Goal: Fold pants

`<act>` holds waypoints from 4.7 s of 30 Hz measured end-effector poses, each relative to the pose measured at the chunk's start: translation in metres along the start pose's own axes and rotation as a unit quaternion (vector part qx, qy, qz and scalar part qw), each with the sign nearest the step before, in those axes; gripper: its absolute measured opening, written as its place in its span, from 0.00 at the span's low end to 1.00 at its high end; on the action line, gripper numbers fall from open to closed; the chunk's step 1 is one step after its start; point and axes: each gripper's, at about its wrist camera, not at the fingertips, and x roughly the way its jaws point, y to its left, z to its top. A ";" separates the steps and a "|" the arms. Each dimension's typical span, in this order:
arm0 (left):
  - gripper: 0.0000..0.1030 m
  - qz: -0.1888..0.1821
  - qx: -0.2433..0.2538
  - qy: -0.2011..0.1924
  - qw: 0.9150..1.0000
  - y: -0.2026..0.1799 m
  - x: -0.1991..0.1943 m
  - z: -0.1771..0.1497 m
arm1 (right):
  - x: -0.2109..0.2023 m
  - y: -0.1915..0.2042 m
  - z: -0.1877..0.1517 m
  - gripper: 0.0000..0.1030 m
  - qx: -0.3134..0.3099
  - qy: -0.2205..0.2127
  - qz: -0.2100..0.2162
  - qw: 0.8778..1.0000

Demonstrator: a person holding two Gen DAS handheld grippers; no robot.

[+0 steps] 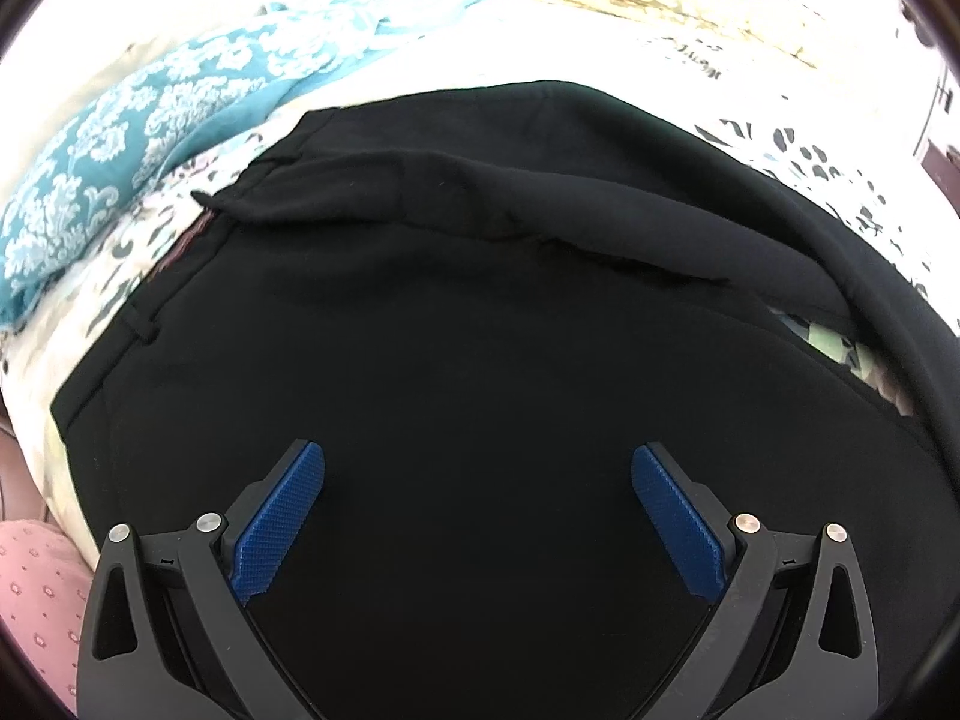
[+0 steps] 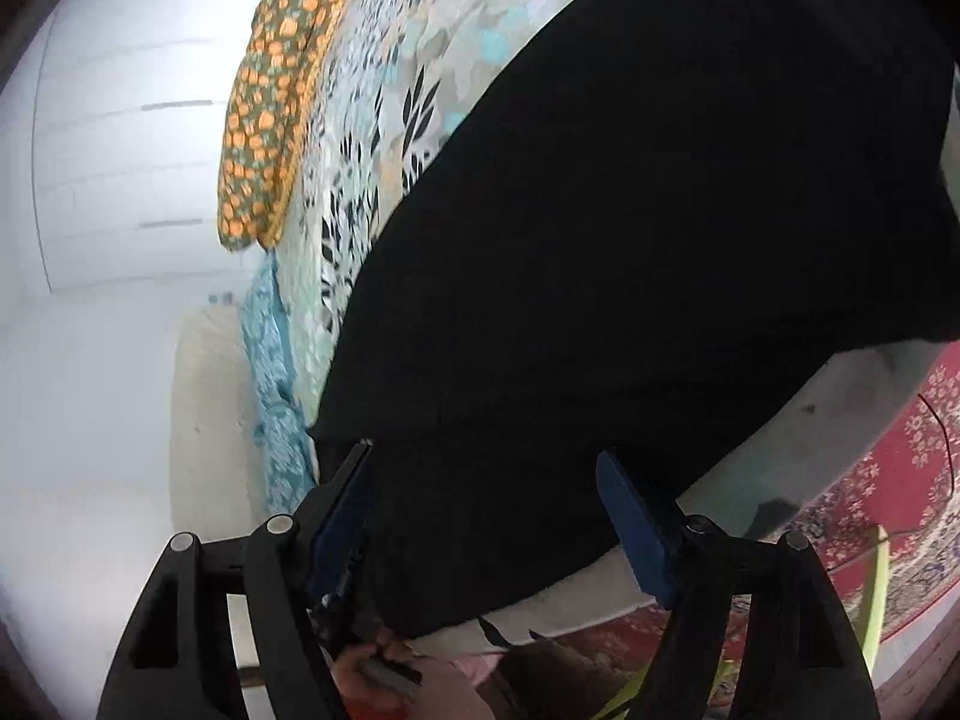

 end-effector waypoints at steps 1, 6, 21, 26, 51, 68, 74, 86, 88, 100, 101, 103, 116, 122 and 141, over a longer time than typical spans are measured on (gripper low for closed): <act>1.00 -0.004 -0.007 0.002 1.000 0.002 0.000 0.001 | -0.006 0.004 0.003 0.73 -0.012 -0.020 -0.009 1.000; 1.00 -0.001 -0.025 0.013 1.000 -0.001 0.004 0.001 | -0.019 0.002 0.022 0.65 -0.020 -0.084 -0.055 0.995; 1.00 -0.160 -0.096 0.067 0.980 0.018 0.018 0.157 | -0.076 0.132 -0.027 0.05 -0.394 -0.158 -0.106 0.899; 0.99 -0.187 -0.156 0.146 0.959 0.008 0.069 0.196 | -0.098 0.140 -0.048 0.05 -0.440 -0.157 -0.092 0.879; 0.07 -0.199 -0.196 -0.003 0.960 0.106 -0.094 0.037 | -0.094 0.093 0.079 0.05 -0.315 -0.105 -0.108 0.937; 0.06 -0.210 -0.227 0.119 0.943 0.098 -0.051 -0.031 | -0.088 0.012 0.092 0.14 -0.188 -0.019 -0.181 0.965; 0.06 -0.220 -0.230 0.119 0.940 0.096 -0.046 -0.029 | -0.102 0.004 0.100 0.31 -0.153 -0.033 -0.171 0.973; 0.03 -0.217 -0.197 0.094 0.952 0.107 -0.080 -0.031 | -0.107 0.015 0.104 0.12 -0.193 -0.032 -0.231 0.953; 0.03 -0.207 -0.192 0.107 0.953 0.108 -0.079 -0.036 | -0.107 0.010 0.105 0.12 -0.191 -0.032 -0.245 0.950; 0.03 -0.137 -0.134 0.153 0.969 0.100 -0.082 -0.041 | -0.107 0.002 0.108 0.12 -0.186 -0.029 -0.270 0.944; 0.04 -0.132 -0.130 0.157 0.970 0.098 -0.080 -0.041 | -0.106 0.001 0.108 0.12 -0.184 -0.025 -0.274 0.944; 0.04 -0.123 -0.127 0.167 0.970 0.098 -0.074 -0.042 | -0.102 0.000 0.108 0.12 -0.185 -0.019 -0.286 0.940; 0.64 -0.050 -0.095 0.142 0.984 0.101 -0.118 -0.029 | -0.165 0.021 0.116 0.66 -0.207 -0.107 -0.306 0.923; 0.81 -0.051 -0.076 0.030 0.995 0.096 -0.110 0.024 | -0.138 0.064 0.111 0.66 -0.282 -0.092 -0.235 0.926; 0.89 0.047 -0.113 0.052 0.991 0.125 -0.037 0.029 | -0.128 0.026 0.133 0.63 -0.175 -0.011 -0.244 0.954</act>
